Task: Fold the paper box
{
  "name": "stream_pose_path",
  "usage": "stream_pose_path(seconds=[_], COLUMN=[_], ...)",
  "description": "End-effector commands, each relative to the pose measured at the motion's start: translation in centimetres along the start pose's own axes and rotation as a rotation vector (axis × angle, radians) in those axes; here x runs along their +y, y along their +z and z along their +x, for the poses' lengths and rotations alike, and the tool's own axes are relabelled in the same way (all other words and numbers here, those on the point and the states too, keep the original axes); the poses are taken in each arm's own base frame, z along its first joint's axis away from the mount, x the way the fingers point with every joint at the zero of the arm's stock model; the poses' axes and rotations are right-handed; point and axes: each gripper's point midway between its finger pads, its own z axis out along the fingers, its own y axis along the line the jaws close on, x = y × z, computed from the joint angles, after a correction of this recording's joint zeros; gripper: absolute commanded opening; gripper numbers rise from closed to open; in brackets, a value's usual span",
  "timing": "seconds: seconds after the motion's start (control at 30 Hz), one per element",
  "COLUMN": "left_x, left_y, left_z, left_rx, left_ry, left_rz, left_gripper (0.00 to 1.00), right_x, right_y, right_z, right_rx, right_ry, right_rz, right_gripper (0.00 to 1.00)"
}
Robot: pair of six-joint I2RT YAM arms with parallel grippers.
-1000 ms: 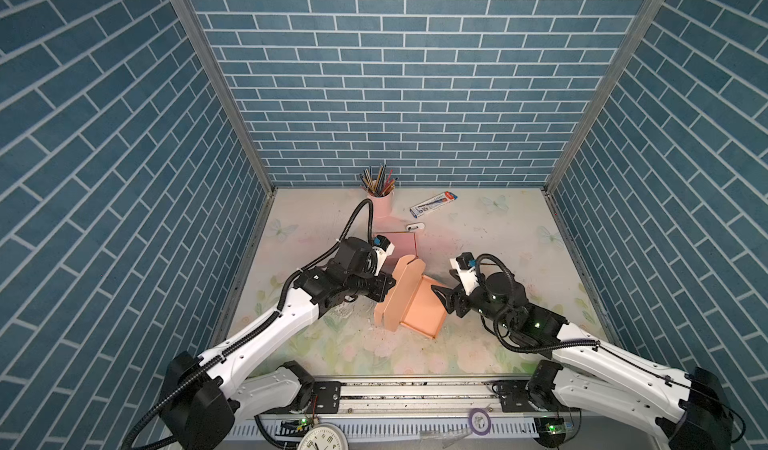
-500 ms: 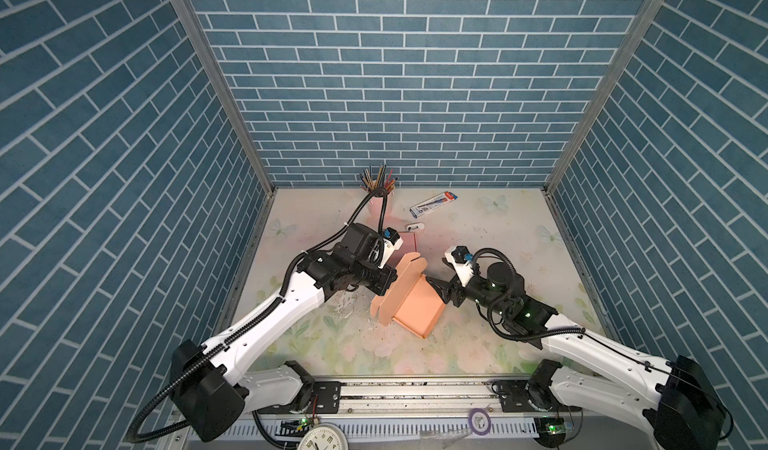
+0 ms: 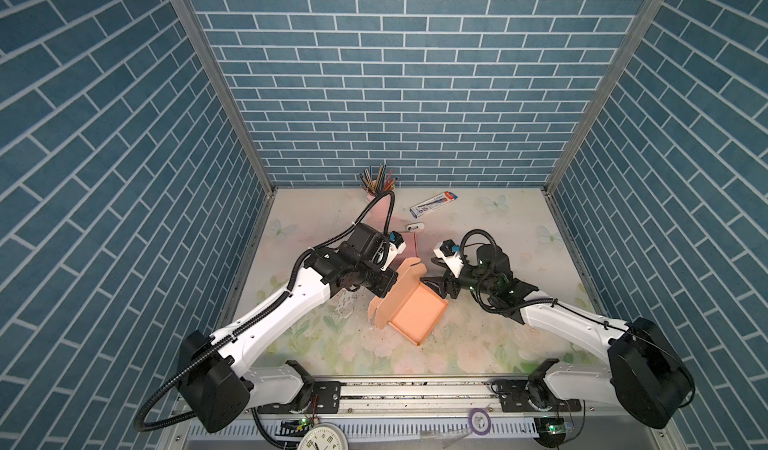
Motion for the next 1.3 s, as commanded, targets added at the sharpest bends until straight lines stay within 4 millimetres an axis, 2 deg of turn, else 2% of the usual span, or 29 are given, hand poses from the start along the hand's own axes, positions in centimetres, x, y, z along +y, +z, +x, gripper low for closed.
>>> stream_pose_path(seconds=[0.0,0.1,0.2,0.33,0.47,0.7,1.07,1.13,1.27], left_x=[-0.3,-0.3,-0.2,-0.1,0.2,0.7,1.3,1.4,1.5], left_y=[-0.3,-0.1,0.1,0.2,0.2,0.5,0.6,0.7,0.7], left_z=[-0.5,-0.6,-0.6,-0.8,-1.2,-1.1,-0.9,-0.8,-0.5], left_rx=[0.000,0.002,0.008,0.009,0.007,0.010,0.007,0.002,-0.008], left_ry=[0.034,0.035,0.035,0.037,0.040,0.040,0.041,0.039,0.032], left_rz=[-0.001,-0.001,-0.005,-0.009,-0.021,-0.048,-0.078,-0.084,-0.086], left_gripper=[0.07,0.07,0.07,0.07,0.07,0.07,0.09,0.12,0.27], right_x=[0.2,-0.2,0.3,0.6,0.8,0.4,0.3,0.2,0.0], right_y=[0.6,1.8,2.8,3.3,3.1,2.7,2.7,2.6,2.4], right_z=[-1.2,-1.0,-0.7,-0.1,-0.1,-0.1,0.4,0.7,1.0], right_rx=[-0.018,0.026,0.066,0.081,0.075,0.070,0.084,0.092,0.097], right_ry=[-0.090,-0.091,-0.091,-0.075,-0.080,-0.090,-0.079,-0.076,-0.065], right_rz=[-0.041,-0.064,-0.136,-0.175,-0.178,-0.136,-0.129,-0.118,-0.101], right_gripper=[0.73,0.69,0.64,0.59,0.53,0.33,0.11,0.08,0.05])
